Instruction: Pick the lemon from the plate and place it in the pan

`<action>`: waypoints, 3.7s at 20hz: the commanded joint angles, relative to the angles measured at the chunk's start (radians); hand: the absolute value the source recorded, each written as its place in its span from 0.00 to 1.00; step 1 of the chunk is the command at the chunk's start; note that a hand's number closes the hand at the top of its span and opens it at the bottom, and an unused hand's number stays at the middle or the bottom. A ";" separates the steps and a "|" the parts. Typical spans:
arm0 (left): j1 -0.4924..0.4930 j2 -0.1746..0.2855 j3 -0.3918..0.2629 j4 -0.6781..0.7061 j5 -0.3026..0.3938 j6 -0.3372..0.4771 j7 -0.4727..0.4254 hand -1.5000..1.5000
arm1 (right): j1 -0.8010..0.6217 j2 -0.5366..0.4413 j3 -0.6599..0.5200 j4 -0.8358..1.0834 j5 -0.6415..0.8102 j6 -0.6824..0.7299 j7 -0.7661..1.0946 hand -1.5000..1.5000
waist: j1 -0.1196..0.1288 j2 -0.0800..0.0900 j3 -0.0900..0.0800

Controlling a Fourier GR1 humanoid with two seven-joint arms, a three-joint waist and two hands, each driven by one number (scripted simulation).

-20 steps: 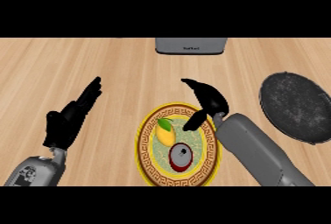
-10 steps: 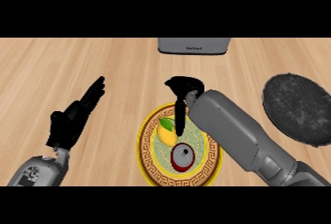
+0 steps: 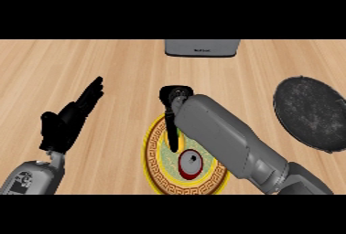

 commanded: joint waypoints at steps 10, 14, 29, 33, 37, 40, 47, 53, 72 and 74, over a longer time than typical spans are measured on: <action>0.081 -0.039 0.001 -0.079 -0.032 -0.019 0.018 0.50 | 0.060 0.017 0.092 -0.008 0.036 0.030 0.111 0.00 | -0.011 -0.002 0.001; 0.014 -0.027 0.043 -0.047 -0.034 -0.040 0.052 0.50 | 0.102 0.017 0.152 -0.079 0.036 -0.056 0.153 0.00 | -0.011 -0.002 0.001; 0.058 -0.086 0.056 -0.035 -0.117 -0.034 0.012 0.50 | 0.194 0.017 0.243 -0.009 0.081 0.004 -0.064 1.00 | -0.007 0.001 0.001; 0.048 -0.078 0.083 -0.045 -0.102 -0.073 0.017 0.50 | 0.175 0.016 0.180 -0.011 0.094 0.023 -0.066 1.00 | -0.015 -0.001 0.001; 0.028 -0.086 0.106 -0.029 -0.101 -0.086 0.025 0.50 | 0.190 0.016 0.198 -0.017 0.148 -0.025 -0.093 1.00 | -0.015 -0.001 0.001; 0.041 -0.132 0.057 -0.066 -0.143 -0.054 0.041 0.50 | 0.128 0.016 0.225 -0.016 0.110 -0.137 -0.093 1.00 | 0.004 0.002 0.001; 0.077 -0.073 0.151 -0.011 -0.099 -0.078 0.031 0.50 | 0.258 -0.140 0.248 -0.463 0.315 -0.322 -0.110 1.00 | -0.107 -0.041 0.004; 0.126 -0.077 0.171 -0.006 -0.101 -0.052 0.030 0.50 | 0.307 -0.293 0.259 -0.759 0.494 -0.530 -0.152 1.00 | -0.179 -0.073 0.007; 0.048 -0.082 0.142 -0.106 -0.090 -0.090 0.096 0.50 | 1.085 -0.893 -0.087 -1.364 0.530 -1.157 -0.359 1.00 | -0.061 -0.002 0.005; 0.077 -0.111 0.117 -0.057 -0.126 -0.082 0.019 0.50 | 1.151 -0.933 -0.138 -1.294 0.449 -1.210 -0.490 1.00 | -0.048 0.000 0.004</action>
